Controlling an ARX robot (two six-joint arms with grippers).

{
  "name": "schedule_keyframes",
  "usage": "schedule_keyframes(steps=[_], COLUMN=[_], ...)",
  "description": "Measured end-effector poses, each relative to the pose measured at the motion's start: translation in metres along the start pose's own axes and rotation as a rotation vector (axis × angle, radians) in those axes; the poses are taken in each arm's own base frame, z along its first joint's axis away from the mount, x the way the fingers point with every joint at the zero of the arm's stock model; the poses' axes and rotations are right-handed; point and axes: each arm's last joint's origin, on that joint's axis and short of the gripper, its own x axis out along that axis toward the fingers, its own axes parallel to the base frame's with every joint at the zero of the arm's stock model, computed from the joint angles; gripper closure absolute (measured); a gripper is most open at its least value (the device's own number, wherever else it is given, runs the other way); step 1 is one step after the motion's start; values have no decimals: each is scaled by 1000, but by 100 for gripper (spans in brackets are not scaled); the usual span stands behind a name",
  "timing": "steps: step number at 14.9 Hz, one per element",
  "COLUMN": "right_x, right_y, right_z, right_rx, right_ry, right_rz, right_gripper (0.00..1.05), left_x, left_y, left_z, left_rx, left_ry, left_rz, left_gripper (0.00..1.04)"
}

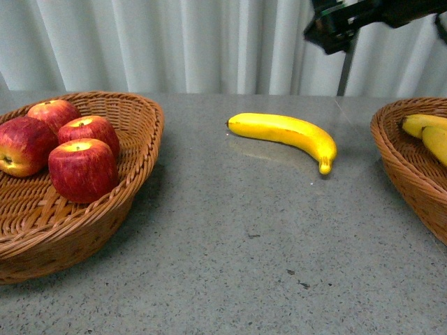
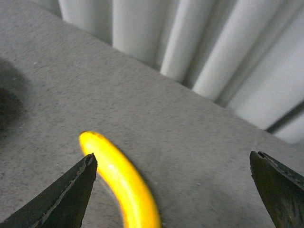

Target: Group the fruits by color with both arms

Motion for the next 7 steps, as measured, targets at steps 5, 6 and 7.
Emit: schedule_keyframes(steps=[5,6,7], right_x=[69,74,77], right_y=[22,23,24], right_z=[-30,-35,-40], right_rx=[-26,-23,-21], right_ry=[182,212,231], right_rz=[113,119,130], right_gripper=[7,7,7], left_x=[0,0,0], left_y=[0,0,0], left_z=[0,0,0], left_rx=[0,0,0], left_ry=[0,0,0], left_rz=[0,0,0], left_gripper=[7,7,7])
